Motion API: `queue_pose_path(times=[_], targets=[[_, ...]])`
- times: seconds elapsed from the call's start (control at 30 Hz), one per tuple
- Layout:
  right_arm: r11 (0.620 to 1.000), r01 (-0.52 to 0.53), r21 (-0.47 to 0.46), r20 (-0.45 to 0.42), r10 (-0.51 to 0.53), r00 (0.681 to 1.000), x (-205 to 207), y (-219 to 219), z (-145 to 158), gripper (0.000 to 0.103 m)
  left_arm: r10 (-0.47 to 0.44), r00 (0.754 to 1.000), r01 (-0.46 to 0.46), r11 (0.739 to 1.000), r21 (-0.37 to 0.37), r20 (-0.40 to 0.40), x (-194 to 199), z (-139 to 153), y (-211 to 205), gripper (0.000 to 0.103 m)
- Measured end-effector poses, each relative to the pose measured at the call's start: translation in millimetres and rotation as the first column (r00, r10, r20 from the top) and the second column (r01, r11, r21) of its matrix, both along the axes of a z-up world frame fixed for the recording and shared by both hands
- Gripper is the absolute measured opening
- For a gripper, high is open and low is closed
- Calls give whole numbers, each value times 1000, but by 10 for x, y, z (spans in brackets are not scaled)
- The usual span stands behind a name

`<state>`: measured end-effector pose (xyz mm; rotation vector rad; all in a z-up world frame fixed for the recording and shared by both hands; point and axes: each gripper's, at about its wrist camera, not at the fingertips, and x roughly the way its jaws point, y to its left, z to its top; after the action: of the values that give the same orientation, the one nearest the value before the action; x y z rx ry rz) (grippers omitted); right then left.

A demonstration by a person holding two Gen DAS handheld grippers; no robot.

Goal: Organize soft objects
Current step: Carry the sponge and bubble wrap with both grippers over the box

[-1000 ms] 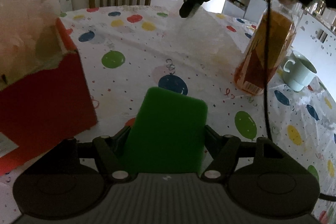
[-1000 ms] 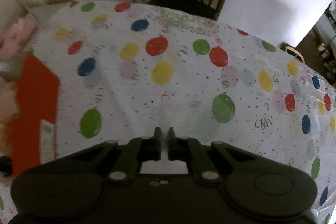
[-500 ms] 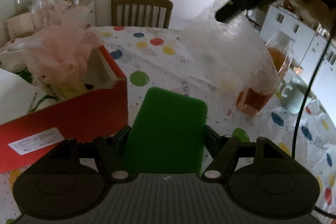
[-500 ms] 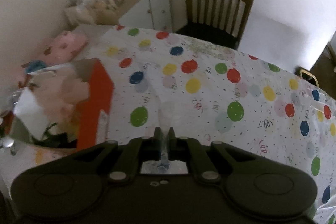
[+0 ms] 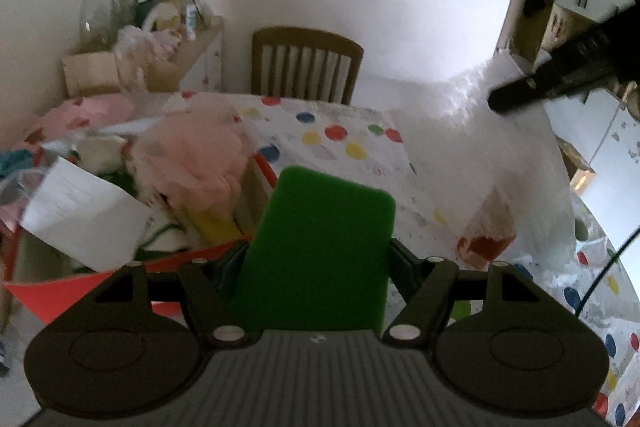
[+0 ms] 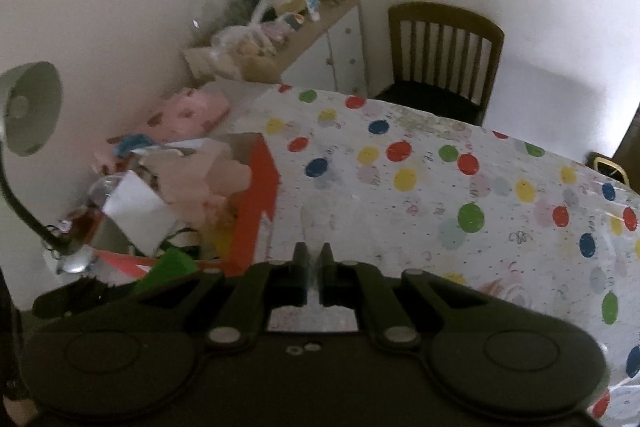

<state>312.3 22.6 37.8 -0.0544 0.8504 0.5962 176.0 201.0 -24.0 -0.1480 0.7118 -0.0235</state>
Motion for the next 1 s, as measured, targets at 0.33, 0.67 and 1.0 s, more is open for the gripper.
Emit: queue_pose_path(times=[0.33,0.67,1.0], targets=[[991,-81,102,37,77,996,-313,86,185,4,63,997,-64,998,17,47,-106,357,347,73],[970,-173,174,60,165,984,-405,483,281,4,150,986,-153,988,36,68,-174,508,817,73],[940,-247,234,58,240,969,-280,1023,205,4,225,973,-228,970,81,52,-97,470,1327,73]])
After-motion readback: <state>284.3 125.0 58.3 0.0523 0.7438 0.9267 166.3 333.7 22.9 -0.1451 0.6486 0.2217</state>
